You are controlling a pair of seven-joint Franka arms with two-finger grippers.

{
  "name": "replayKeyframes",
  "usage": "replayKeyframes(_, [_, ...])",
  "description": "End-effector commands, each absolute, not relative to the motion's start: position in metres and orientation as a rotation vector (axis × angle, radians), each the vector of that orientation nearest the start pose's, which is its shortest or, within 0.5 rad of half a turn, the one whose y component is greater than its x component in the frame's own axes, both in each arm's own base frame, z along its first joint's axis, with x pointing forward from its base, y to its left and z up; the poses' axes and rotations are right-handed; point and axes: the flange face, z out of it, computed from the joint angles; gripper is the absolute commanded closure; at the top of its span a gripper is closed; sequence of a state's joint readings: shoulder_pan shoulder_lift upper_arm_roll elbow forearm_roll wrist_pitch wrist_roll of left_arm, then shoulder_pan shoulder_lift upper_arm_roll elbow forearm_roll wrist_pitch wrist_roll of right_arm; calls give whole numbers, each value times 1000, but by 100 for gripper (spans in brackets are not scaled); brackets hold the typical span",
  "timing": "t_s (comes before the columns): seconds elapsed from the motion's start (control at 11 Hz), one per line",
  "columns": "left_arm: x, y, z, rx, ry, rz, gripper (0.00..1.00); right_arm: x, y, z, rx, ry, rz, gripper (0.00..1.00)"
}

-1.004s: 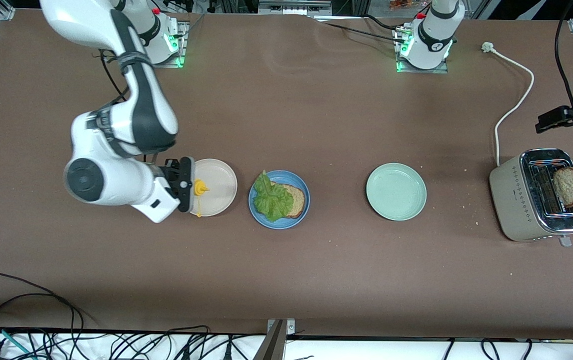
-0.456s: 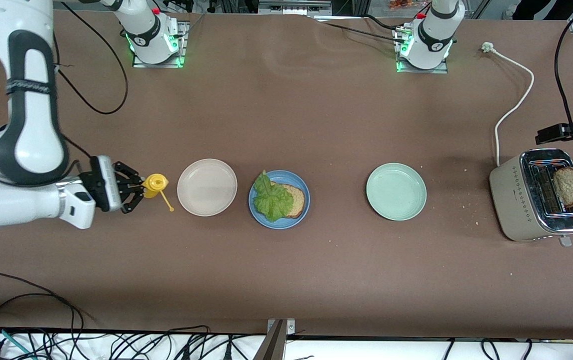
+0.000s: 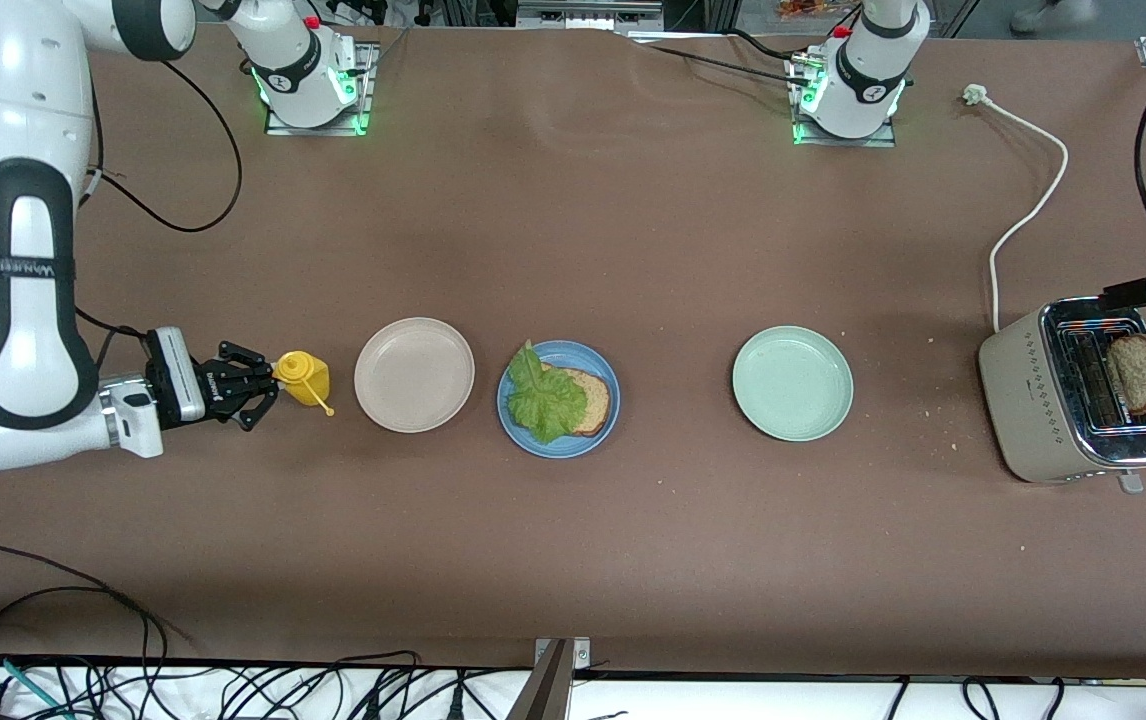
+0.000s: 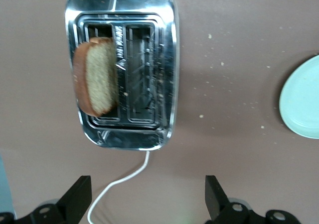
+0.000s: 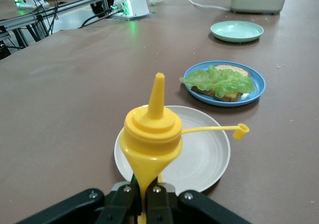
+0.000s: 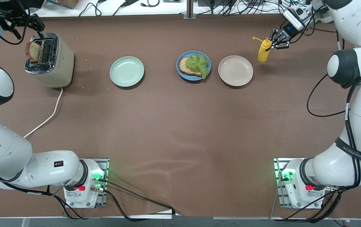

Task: Make sandwich in blue plate with both arms
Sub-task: 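Set the mustard bottle down beside the white plate with the right gripper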

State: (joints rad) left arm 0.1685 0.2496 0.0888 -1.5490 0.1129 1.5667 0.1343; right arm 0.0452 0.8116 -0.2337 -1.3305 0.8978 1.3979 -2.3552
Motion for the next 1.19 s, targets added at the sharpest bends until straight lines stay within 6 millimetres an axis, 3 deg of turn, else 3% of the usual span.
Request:
replayKeyframes(0.0, [600, 206, 469, -3013, -100, 371, 0, 669, -11, 222, -1131, -1798, -658, 95])
replayKeyframes(0.18, [606, 220, 449, -3009, -117, 360, 0, 658, -23, 193, -1102, -1753, -658, 95])
replayKeyframes(0.46, [607, 263, 419, -3009, -165, 310, 0, 650, -31, 175, -1062, -1725, -678, 95])
replayKeyframes(0.64, [612, 265, 409, -3009, -163, 296, 0, 649, -32, 170, -1065, -1717, -676, 93])
replayKeyframes(0.73, [613, 265, 398, -3015, -163, 314, 0, 648, -32, 166, -1073, -1707, -668, 84])
replayKeyframes(0.82, [616, 266, 395, -3012, -159, 295, 0, 647, -33, 160, -1080, -1702, -664, 63])
replayKeyframes(1.0, [620, 267, 389, -3006, -152, 274, 0, 646, -36, 153, -1089, -1675, -672, 0])
replayKeyframes(1.1, [620, 267, 387, -3007, -152, 278, 0, 646, -39, 154, -1093, -1673, -680, 0])
